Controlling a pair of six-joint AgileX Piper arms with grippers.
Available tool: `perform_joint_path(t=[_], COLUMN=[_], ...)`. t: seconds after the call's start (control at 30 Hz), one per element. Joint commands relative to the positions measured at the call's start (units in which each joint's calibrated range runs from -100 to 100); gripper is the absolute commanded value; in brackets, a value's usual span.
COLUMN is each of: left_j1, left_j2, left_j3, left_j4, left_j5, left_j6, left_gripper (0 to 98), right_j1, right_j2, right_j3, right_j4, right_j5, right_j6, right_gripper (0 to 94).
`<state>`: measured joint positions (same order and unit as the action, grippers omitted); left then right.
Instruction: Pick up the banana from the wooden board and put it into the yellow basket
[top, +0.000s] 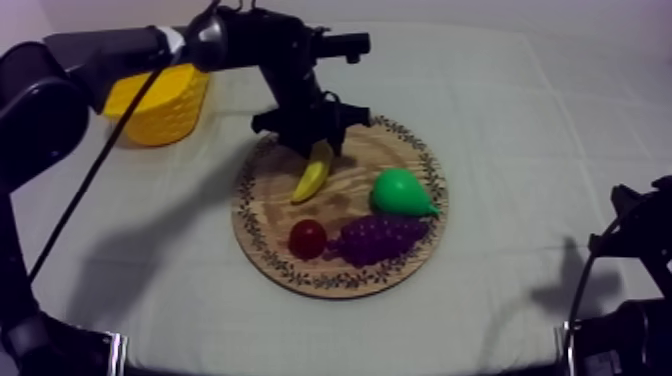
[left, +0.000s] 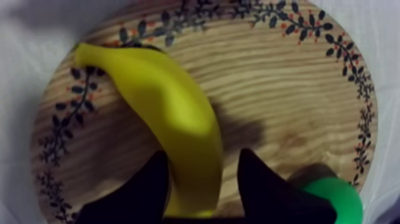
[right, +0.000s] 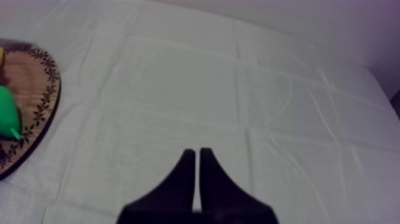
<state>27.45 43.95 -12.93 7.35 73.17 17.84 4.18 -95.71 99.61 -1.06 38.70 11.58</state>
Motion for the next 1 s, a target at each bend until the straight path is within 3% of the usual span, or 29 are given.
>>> perform_joint_path(t=[0.0,0.13,0.4,0.7,0.97], left_j1=[0.0,-0.2,-0.9,-2.2,-9.8], left_j2=[1.2,2.1,1.7,-6.5,-16.5], left_j3=[-2.0,-2.8,-3.2,-7.5,-12.6], left_j4=[-0.08,-0.49,-2.50,-9.49,-14.40], left_j5=[1.3,2.8,5.5,14.5,22.2], left_j6=[0.1,0.1,0.1,-0.5,-2.2], left_gripper=[44.2,41.6,26.2,20.9,20.6], right_j1=[0.0,0.0,0.0,0.0,0.0], right_j2=[0.0,0.0,0.0,0.0,0.0], right_j3=[0.1,0.1,0.1,0.1,0.1], right_j4=[0.0,0.0,0.0,0.0,0.0], right_j5=[0.0,0.0,0.0,0.0,0.0], right_j6=[0.0,0.0,0.0,0.0,0.0], right_gripper=[0.4,0.4,0.4,0.4,0.4])
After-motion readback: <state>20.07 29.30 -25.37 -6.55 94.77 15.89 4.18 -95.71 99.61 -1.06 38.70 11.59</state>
